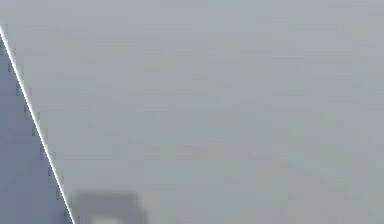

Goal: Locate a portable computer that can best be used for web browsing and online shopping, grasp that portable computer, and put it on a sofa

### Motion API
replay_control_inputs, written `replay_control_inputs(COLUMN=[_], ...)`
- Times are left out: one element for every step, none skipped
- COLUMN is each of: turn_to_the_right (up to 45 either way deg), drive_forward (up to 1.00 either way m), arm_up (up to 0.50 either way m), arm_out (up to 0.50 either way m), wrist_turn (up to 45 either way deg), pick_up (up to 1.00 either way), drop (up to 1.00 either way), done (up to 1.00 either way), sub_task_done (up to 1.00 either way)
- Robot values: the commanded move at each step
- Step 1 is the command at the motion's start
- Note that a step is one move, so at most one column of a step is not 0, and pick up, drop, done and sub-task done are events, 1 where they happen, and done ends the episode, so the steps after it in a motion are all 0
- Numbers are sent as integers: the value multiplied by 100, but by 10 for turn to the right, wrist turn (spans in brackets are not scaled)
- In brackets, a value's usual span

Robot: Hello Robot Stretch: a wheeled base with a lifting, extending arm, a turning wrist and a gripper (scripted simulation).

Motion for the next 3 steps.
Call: replay_control_inputs(turn_to_the_right=[0, 0, 0], drive_forward=[0, 0, 0], arm_up=[10, 42, 0], arm_out=[0, 0, 0], wrist_turn=[0, 0, -450], pick_up=[0, 0, 0], drop=[0, 0, 0], done=[0, 0, 0], sub_task_done=[0, 0, 0])
